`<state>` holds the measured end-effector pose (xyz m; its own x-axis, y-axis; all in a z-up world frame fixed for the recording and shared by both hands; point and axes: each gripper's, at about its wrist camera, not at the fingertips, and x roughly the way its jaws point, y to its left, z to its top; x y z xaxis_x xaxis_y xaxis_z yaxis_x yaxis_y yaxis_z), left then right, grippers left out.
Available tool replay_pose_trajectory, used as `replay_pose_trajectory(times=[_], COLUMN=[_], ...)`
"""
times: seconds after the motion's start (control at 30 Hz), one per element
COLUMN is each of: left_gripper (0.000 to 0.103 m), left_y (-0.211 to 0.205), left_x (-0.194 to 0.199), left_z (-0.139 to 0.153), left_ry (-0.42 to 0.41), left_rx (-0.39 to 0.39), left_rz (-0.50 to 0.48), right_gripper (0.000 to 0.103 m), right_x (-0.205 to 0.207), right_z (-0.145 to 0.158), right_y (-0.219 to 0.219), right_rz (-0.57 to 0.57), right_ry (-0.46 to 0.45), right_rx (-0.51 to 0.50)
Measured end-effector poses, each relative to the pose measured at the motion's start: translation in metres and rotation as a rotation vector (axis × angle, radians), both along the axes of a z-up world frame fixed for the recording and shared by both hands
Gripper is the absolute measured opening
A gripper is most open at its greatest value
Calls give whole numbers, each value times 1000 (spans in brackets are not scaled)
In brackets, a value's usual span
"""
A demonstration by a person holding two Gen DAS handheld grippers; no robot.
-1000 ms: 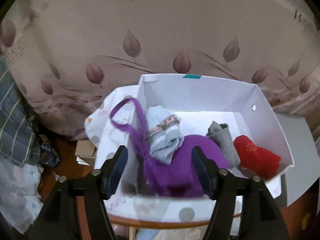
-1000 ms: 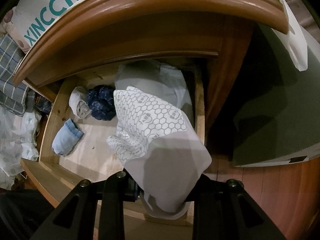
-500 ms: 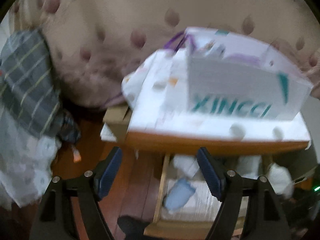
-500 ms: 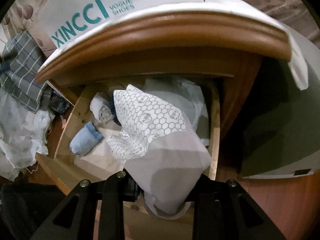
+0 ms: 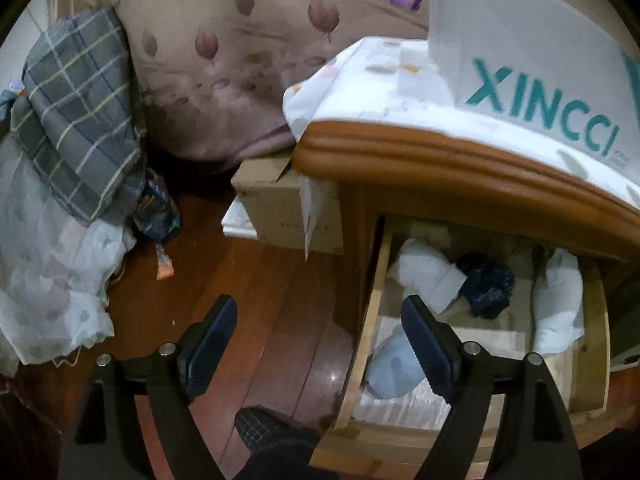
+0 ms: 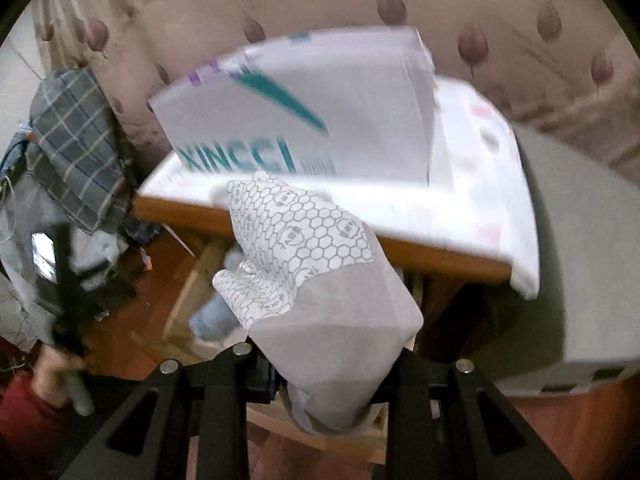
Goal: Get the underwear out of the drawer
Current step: 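Withdraw the left gripper over the drawer while the right gripper carries the hexagon garment toward the box, then lower the hexagon garment into the white box and open the right gripper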
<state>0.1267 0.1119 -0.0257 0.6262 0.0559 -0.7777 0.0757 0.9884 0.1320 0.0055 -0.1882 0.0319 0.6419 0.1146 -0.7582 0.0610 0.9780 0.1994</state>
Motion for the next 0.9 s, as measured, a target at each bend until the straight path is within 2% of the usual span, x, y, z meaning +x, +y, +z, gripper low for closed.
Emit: replay_pose_trajectory(times=[0.23,0.33,0.43,0.53,0.77,0.87,0.9], left_gripper=[86,86,86,86,86,86,86], left_y=[24,28,32,36,47,52,52], left_x=[5,7,7,8,12,13,13], left_z=[4,3,4,3,0,0,0], left_ry=[-33,-31,-35,-25,0,16,15], left_rx=[-54,-47,-53,-60,-110,-178,-188], left_rz=[102,126,135,151,195,192,193], right_gripper=[27,27,27,27,28,30,33], right_x=[33,58,90,123,190,208,208], right_z=[95,125,143,144,106,86,82], right_y=[-13,-23,-30,-34,-35,-35,-36], right_rz=[-6,-34,-56,-75,-91,-106,-116], right_ry=[-131,-169,-175,-144,-7,45,51], right_rx=[-16,-28,-73,-91,-134,-141,-147])
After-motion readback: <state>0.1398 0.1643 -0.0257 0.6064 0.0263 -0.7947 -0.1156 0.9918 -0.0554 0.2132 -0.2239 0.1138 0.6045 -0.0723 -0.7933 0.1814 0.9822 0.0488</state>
